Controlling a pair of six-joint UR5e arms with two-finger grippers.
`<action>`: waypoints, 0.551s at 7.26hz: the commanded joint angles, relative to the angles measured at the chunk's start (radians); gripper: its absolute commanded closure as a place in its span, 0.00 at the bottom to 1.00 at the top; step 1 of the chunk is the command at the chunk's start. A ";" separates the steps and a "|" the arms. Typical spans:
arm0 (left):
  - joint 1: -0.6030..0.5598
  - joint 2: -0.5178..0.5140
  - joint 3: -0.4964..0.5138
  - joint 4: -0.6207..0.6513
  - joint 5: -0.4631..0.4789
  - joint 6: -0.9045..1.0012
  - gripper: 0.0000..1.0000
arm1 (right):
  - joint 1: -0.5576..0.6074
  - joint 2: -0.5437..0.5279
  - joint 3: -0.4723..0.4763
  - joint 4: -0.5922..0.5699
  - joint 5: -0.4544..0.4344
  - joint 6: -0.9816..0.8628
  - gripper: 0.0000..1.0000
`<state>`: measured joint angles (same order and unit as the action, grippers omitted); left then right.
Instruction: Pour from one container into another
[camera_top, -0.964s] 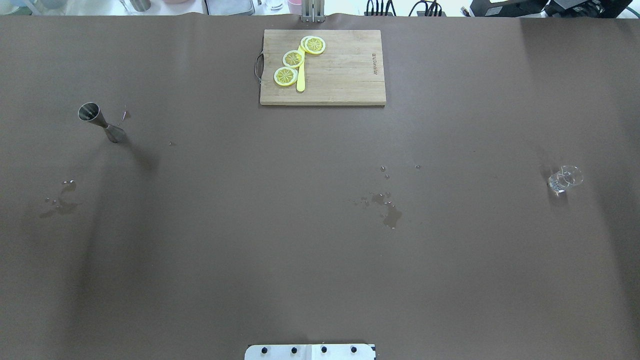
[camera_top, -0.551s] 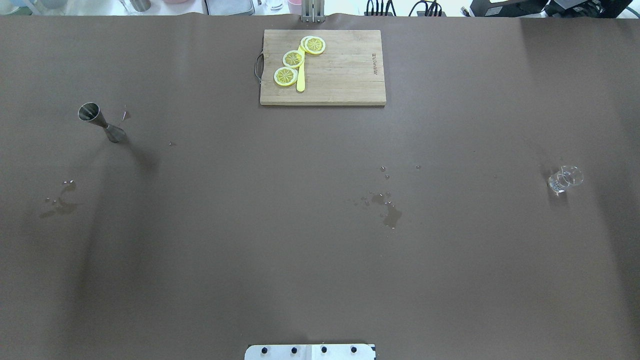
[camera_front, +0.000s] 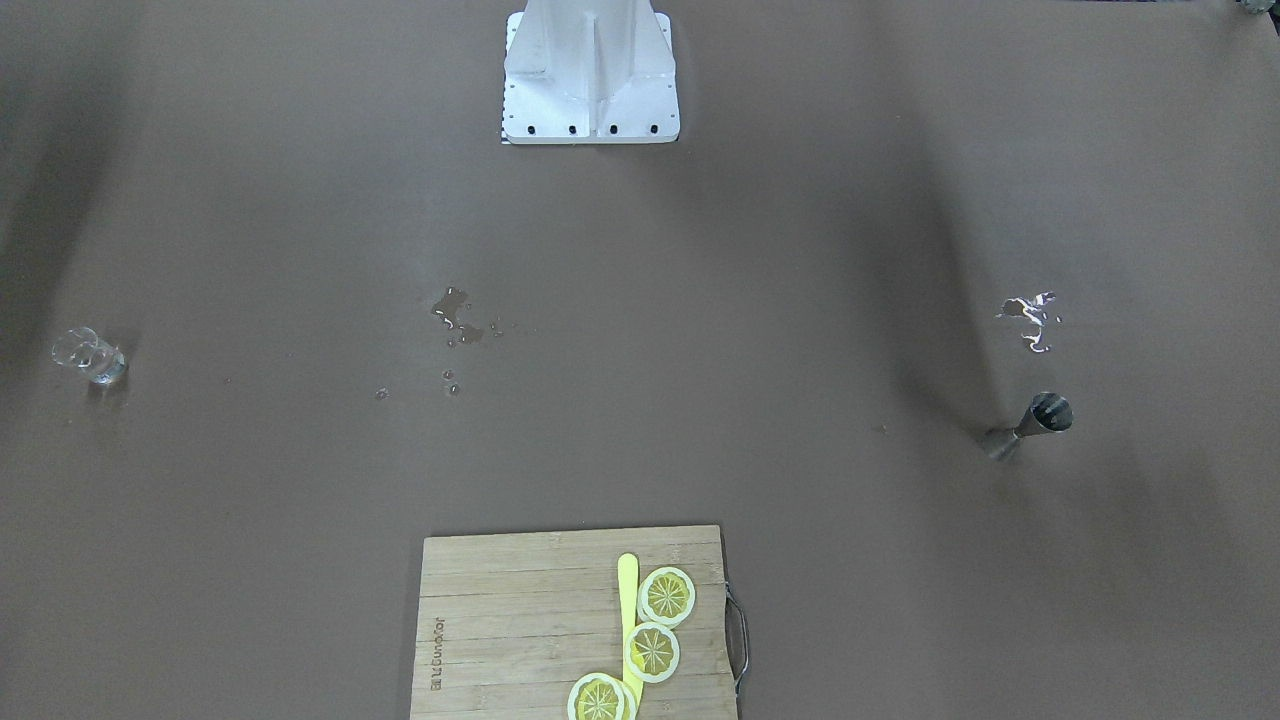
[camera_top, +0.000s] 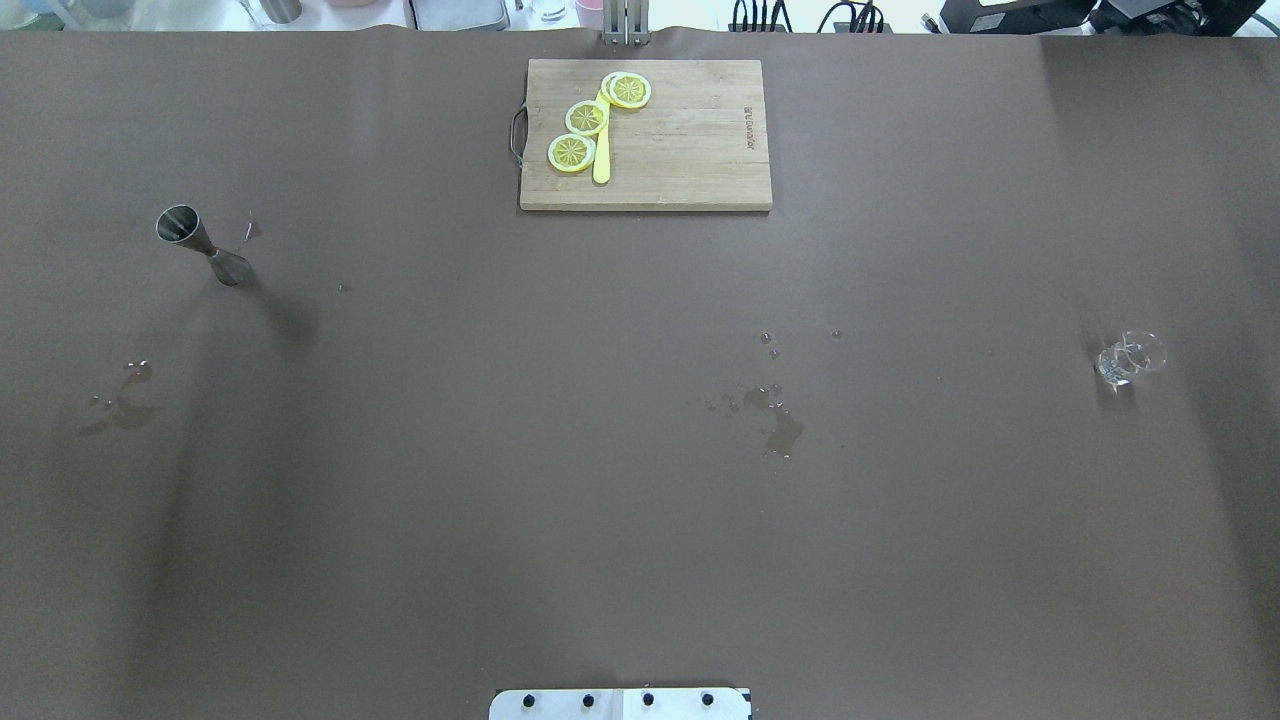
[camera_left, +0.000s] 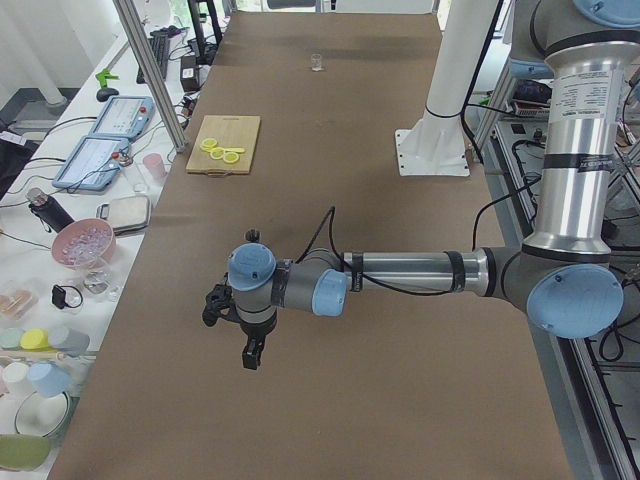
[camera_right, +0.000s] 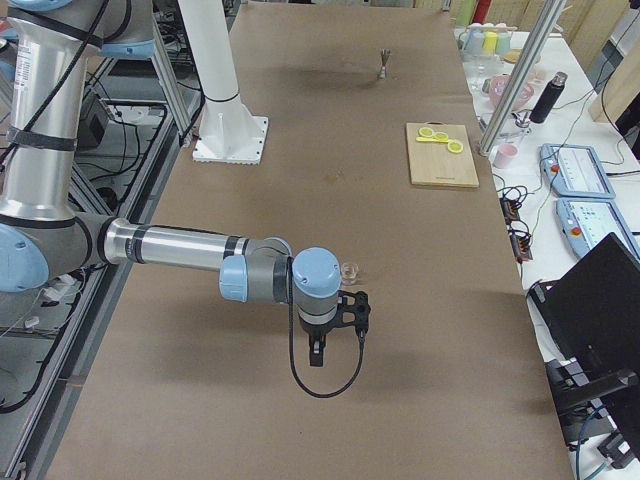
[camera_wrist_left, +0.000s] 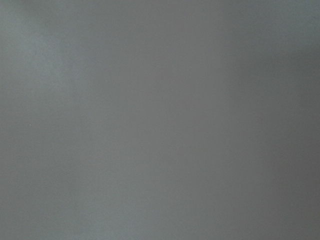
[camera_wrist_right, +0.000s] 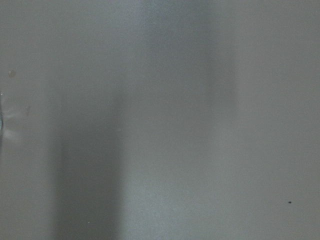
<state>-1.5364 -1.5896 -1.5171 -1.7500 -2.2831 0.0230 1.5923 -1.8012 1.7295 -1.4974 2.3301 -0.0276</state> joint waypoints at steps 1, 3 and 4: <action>-0.001 0.000 0.000 0.000 -0.004 0.000 0.02 | 0.000 -0.001 -0.004 0.000 0.000 0.000 0.00; 0.001 0.000 -0.003 0.000 -0.004 0.000 0.02 | 0.000 0.000 0.001 0.003 0.000 0.000 0.00; 0.001 0.000 -0.003 0.001 -0.004 0.000 0.02 | 0.000 0.000 0.001 0.005 0.000 0.000 0.00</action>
<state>-1.5357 -1.5892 -1.5190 -1.7500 -2.2871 0.0230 1.5923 -1.8015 1.7283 -1.4946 2.3301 -0.0276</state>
